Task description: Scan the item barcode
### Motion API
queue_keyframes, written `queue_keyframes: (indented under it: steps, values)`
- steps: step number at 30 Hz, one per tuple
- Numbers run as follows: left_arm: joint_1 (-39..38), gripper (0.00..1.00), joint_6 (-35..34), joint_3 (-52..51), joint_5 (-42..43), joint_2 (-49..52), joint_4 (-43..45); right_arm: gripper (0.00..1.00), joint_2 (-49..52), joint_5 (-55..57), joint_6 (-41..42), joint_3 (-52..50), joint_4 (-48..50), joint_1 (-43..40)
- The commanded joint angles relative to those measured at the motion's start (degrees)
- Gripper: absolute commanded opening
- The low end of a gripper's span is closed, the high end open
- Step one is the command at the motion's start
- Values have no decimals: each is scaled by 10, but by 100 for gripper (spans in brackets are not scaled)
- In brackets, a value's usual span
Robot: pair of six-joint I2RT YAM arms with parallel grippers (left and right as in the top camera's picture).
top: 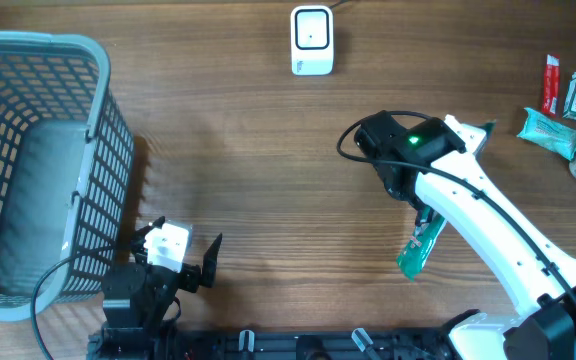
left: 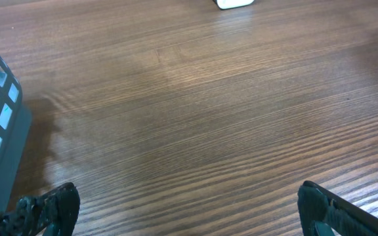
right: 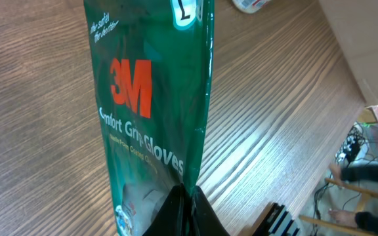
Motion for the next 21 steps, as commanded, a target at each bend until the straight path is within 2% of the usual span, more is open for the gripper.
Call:
queue_keyframes:
  steps: [1,4,7,16,21]
  values:
    - [2,100,-3,-3,10,-4,1,4,3,-10,-8,21,3,1]
    - [2,100,-3,-3,10,-4,1,4,3,-31,-138,29,52,1]
    - [2,100,-3,-3,10,-4,1,5,21,-164,-257,29,102,-7]
    - [2,100,-3,-3,10,-4,1,4,203,-166,-205,48,31,-23]
    - [2,100,-3,-3,10,-4,1,4,208,-164,-168,111,-48,-23]
